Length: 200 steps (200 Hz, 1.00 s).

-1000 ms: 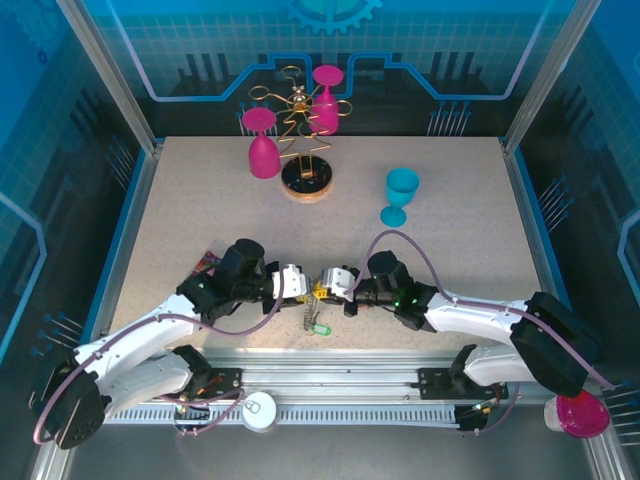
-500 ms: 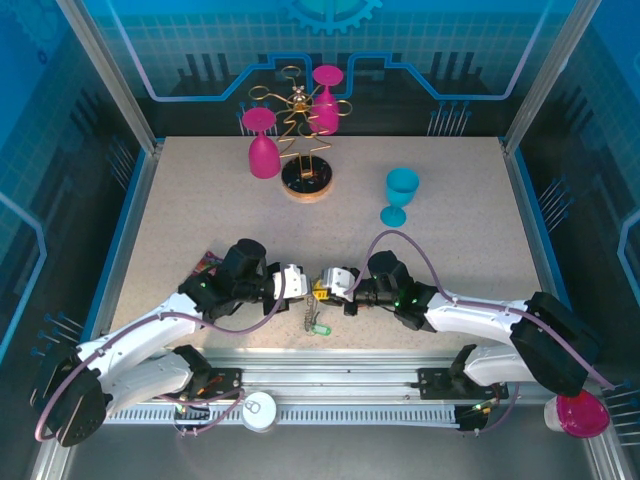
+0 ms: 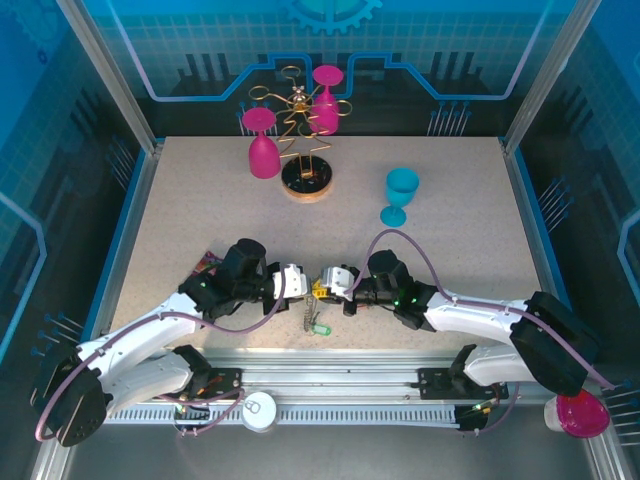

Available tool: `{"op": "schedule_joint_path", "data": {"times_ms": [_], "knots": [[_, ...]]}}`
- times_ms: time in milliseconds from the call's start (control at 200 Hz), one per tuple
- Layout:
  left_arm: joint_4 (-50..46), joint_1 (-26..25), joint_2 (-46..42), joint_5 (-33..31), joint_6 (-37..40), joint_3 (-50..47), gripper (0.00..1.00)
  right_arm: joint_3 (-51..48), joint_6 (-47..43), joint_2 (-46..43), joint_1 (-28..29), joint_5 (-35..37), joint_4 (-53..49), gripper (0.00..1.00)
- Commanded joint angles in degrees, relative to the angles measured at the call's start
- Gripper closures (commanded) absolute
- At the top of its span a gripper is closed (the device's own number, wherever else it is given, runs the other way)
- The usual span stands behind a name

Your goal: Put the keys on the keyring

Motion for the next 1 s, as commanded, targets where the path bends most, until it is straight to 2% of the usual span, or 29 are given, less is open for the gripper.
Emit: {"op": "schedule_joint_path", "data": {"times_ms": [0,95,185,265,305,450,530,660,750,810,911,996], "knots": [[2.9,0.0,-0.4,1.2,-1.8,0.9,0.79,1.2,0.1,0.2,0.6,0.5,2.2,1.00],[4.0,0.0,-2.7,-2.5,-3.9,0.0,0.57,1.2,0.6,-0.7,0.5,4.0,1.0,1.00],[5.7,0.2,-6.0,-8.2,-9.8,-0.8,0.47,1.0,3.4,-1.8,0.2,10.4,0.6,1.00],[6.1,0.3,-8.9,-14.5,-17.3,-0.7,0.34,1.0,6.4,-2.7,-0.2,15.7,1.1,1.00],[5.9,0.3,-10.0,-18.2,-21.0,-0.5,0.30,1.4,8.0,-2.9,-0.2,18.3,1.1,1.00],[4.9,0.3,-12.8,-31.0,-30.9,0.8,0.30,6.5,16.0,-4.3,-0.7,27.6,-6.9,1.00],[3.1,0.6,-13.4,-34.6,-35.8,2.2,0.30,9.9,19.9,-5.1,-2.0,29.6,-13.4,1.00],[-2.0,0.8,-12.1,-29.9,-39.1,5.8,0.30,16.7,26.8,-5.7,-6.4,30.9,-28.8,1.00],[-2.2,0.4,-10.3,-23.8,-39.8,6.4,0.34,18.1,26.5,-7.1,-8.6,29.6,-32.1,1.00],[-1.5,-0.9,-8.1,-21.8,-40.8,6.5,0.36,19.1,26.7,-8.0,-10.2,29.3,-34.3,1.00],[-0.7,-6.7,-2.6,-24.0,-41.1,7.4,0.37,21.5,27.0,-8.9,-12.6,30.5,-39.1,1.00],[0.6,-11.2,2.9,-25.4,-45.1,8.5,0.38,23.4,27.9,-9.7,-14.7,32.7,-43.4,1.00]]}}
